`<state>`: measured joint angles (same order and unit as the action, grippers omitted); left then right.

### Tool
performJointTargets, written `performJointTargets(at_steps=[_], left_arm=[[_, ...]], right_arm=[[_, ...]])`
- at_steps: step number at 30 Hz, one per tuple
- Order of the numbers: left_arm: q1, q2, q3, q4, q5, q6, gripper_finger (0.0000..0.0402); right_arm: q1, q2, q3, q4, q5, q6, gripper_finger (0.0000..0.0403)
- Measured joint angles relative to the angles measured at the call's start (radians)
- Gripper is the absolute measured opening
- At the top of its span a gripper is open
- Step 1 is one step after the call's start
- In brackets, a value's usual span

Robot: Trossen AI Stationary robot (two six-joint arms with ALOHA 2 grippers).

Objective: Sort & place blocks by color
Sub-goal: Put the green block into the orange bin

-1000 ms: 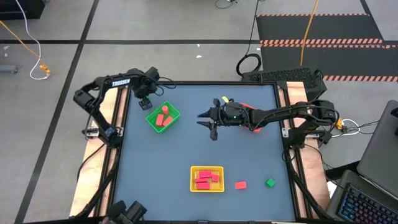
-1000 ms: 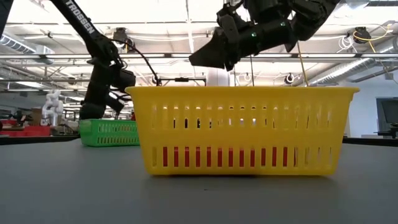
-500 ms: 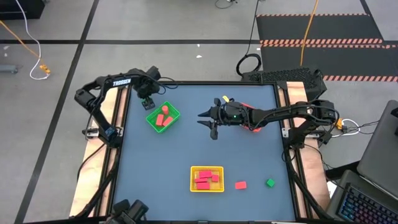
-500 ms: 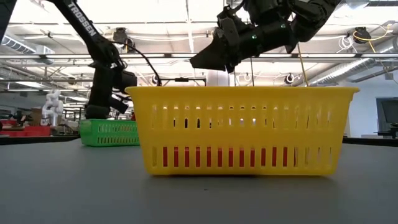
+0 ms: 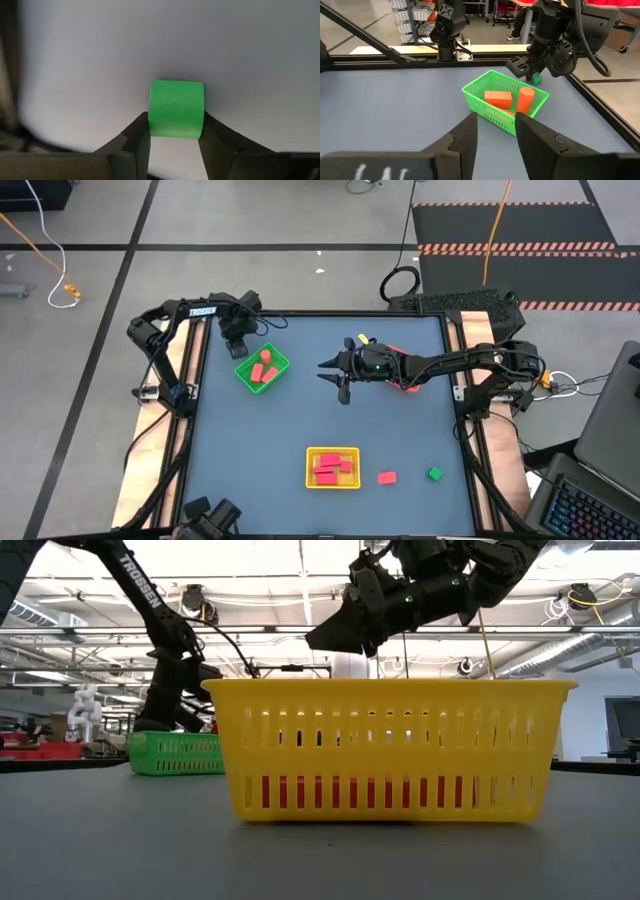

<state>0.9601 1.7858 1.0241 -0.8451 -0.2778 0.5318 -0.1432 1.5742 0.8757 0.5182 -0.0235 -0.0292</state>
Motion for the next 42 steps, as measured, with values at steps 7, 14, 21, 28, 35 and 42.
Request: performJointTargets(at_steps=[7, 14, 21, 28, 35, 42], left_arm=[[0.016, -0.078, 0.056, -0.094, -0.002, -0.039, 0.0131], [-0.003, -0.299, 0.081, -0.079, 0.41, -0.103, 0.0131], [-0.143, -0.451, 0.081, -0.13, 0.651, -0.211, 0.0131], [-0.449, -0.436, 0.081, -0.207, 0.711, -0.371, 0.0131], [-0.697, -0.376, 0.165, -0.207, 0.757, -0.542, 0.0131], [-0.801, -0.248, 0.434, -0.214, 0.763, -0.591, 0.0131]], right_arm=[[0.0, 0.0, 0.0, 0.0, 0.0, -0.007, 0.0128], [0.008, 0.0, 0.0, 0.008, -0.004, -0.151, 0.0128], [0.055, 0.0, 0.0, 0.005, -0.005, -0.594, 0.0132], [0.141, 0.012, 0.0, 0.152, -0.02, -0.752, 0.0165], [0.184, 0.011, 0.001, 0.283, -0.142, -0.805, 0.0214], [0.215, 0.011, 0.001, 0.286, -0.195, -0.797, 0.0246]])
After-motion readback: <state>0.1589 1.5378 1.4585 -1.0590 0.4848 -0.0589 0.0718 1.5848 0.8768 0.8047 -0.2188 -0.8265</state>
